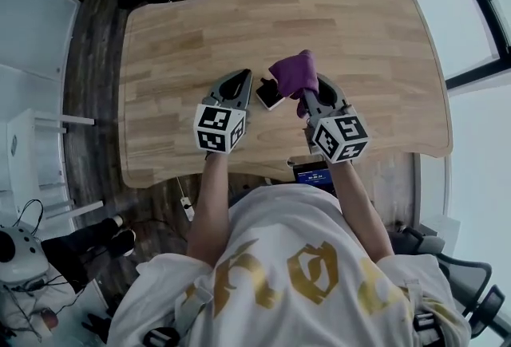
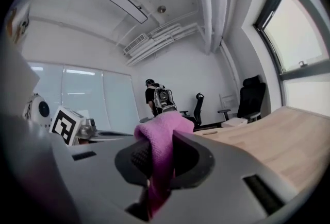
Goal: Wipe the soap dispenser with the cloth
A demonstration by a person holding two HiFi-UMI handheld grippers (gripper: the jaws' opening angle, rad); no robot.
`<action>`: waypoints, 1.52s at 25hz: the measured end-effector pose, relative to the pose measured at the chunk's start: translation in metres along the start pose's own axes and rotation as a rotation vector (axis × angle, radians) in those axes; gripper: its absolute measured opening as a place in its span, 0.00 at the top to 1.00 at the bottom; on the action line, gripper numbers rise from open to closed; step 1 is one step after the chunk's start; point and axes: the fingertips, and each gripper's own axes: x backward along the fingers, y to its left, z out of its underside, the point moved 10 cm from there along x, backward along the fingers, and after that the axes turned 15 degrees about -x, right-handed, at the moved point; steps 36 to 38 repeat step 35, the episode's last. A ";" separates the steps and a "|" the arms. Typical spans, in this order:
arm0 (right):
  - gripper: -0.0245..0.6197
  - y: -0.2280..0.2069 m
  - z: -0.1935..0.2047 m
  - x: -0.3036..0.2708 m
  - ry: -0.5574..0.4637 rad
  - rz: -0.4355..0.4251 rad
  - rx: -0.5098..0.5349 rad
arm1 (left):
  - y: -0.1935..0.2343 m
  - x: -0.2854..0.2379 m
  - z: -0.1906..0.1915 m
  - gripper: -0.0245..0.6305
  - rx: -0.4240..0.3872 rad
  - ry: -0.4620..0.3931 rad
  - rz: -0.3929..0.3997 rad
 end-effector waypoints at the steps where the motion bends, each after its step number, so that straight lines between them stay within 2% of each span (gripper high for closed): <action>1: 0.91 0.003 0.000 0.001 0.004 0.009 0.012 | -0.002 0.004 -0.005 0.95 -0.003 -0.022 -0.014; 2: 0.91 0.005 0.000 0.002 0.011 0.021 0.025 | -0.003 0.008 -0.010 0.95 0.006 -0.056 -0.029; 4: 0.91 0.009 0.000 0.003 0.018 0.042 0.034 | -0.002 0.016 -0.016 0.95 0.081 -0.135 -0.056; 6: 0.91 0.012 -0.001 0.007 0.017 0.057 0.043 | 0.000 0.022 -0.017 0.95 0.149 -0.152 -0.075; 7: 0.91 0.014 -0.002 0.009 0.016 0.065 0.054 | 0.001 0.024 -0.016 0.95 0.154 -0.138 -0.084; 10: 0.91 0.019 -0.006 0.014 0.009 0.080 0.105 | 0.002 0.029 -0.017 0.95 0.133 -0.108 -0.100; 15: 0.91 0.021 -0.009 0.018 -0.001 0.088 0.120 | -0.005 0.037 -0.022 0.95 0.084 -0.174 -0.083; 20: 0.91 0.023 -0.004 0.024 0.003 0.120 0.130 | -0.008 0.042 -0.019 0.95 0.090 -0.125 -0.110; 38: 0.91 0.026 -0.006 0.045 0.001 0.092 0.096 | -0.024 0.054 -0.023 0.95 0.066 -0.072 -0.117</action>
